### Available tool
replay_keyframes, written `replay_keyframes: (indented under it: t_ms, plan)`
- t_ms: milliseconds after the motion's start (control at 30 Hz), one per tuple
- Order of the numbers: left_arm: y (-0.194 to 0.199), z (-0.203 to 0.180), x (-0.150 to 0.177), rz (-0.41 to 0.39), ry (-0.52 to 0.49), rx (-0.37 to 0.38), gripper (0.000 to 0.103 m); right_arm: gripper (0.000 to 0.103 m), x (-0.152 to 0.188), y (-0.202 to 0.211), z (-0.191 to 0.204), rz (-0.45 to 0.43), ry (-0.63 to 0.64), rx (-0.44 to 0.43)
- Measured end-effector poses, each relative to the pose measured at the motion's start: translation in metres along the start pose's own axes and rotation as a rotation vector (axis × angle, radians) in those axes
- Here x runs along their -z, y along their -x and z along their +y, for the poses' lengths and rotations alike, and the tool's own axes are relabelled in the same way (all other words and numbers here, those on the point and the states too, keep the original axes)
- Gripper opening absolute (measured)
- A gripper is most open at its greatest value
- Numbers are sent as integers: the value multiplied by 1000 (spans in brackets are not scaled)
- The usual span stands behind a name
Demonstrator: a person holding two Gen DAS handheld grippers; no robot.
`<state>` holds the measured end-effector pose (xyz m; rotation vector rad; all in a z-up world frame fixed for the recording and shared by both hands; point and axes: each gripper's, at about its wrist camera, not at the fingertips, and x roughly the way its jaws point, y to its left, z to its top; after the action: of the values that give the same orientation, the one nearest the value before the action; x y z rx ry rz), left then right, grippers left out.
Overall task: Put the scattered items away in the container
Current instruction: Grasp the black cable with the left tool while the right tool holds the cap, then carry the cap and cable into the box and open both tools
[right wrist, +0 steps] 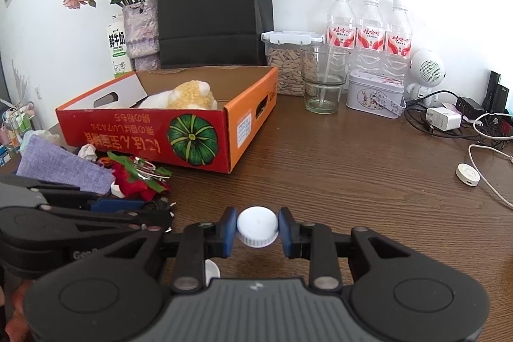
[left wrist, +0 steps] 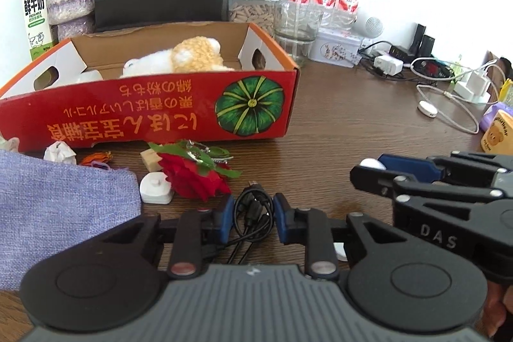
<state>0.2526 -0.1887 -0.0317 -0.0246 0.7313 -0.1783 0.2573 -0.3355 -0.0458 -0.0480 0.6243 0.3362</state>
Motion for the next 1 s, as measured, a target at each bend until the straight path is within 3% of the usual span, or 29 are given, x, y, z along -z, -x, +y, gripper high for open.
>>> replay_keyframes:
  t_ms: [500, 767, 1000]
  plan:
    - [41, 36, -7, -77, 30, 23, 27, 27, -8, 9, 22, -41, 11, 21]
    - [69, 69, -20, -163, 50, 42, 27, 27, -40, 15, 59, -107, 26, 4]
    - [80, 108, -51, -253, 83, 50, 27, 27, -80, 1, 97, -161, 44, -26]
